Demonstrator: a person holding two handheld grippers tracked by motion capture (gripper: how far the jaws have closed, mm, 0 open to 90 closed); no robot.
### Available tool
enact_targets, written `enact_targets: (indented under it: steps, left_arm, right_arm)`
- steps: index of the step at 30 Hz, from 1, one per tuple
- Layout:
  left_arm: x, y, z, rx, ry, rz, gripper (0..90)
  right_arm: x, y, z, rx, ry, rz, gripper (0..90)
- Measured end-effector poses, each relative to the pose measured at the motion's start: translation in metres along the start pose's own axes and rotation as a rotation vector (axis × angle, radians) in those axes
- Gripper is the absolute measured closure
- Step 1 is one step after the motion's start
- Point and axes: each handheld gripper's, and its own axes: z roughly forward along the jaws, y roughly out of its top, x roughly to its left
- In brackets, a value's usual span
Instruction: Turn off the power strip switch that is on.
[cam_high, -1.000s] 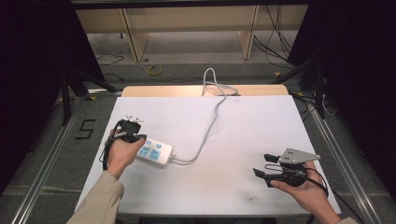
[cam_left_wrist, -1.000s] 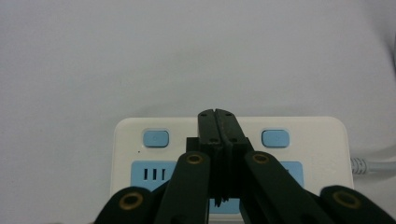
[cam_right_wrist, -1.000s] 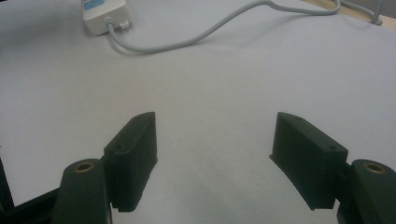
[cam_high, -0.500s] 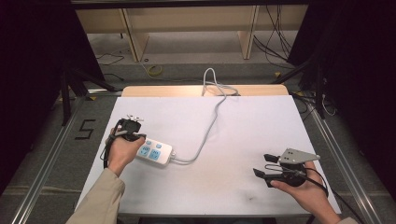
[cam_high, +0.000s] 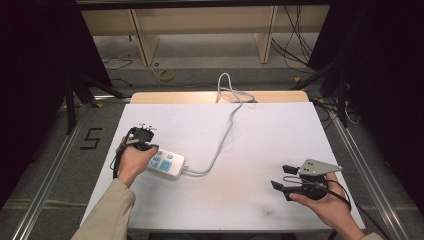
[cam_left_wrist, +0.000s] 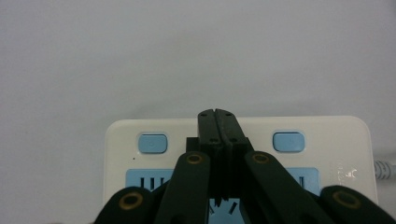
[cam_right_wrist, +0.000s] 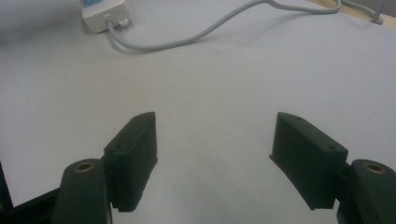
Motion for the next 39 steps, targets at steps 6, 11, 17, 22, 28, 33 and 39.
enact_targets:
  steps: [6,11,17,22,28,33,39]
  left_arm:
    - [-0.002,0.001,0.004,0.016,-0.004,0.009,90.0]
    - [-0.001,0.001,0.007,0.028,-0.002,0.016,90.0]
    - [-0.003,0.001,0.009,0.034,-0.006,0.02,90.0]
    - [-0.003,0.001,0.011,0.042,-0.003,0.025,90.0]
    - [-0.003,0.001,0.013,0.047,-0.004,0.03,90.0]
    - [-0.003,0.0,0.016,0.052,-0.003,0.025,90.0]
    - [-0.003,0.001,0.019,0.061,-0.005,0.027,90.0]
  right_arm:
    - [0.0,0.0,0.0,0.0,0.0,0.0,31.3]
    - [0.0,0.0,0.0,0.001,0.0,0.002,31.3]
    - [0.0,0.0,0.0,0.002,0.001,-0.001,31.3]
    - [0.0,0.0,0.0,0.002,0.001,-0.001,31.3]
    - [0.0,0.0,-0.001,0.003,0.002,-0.001,31.3]
    - [0.0,0.0,0.0,0.005,0.002,-0.003,31.3]
    - [0.0,-0.001,0.0,0.005,0.002,-0.004,31.4]
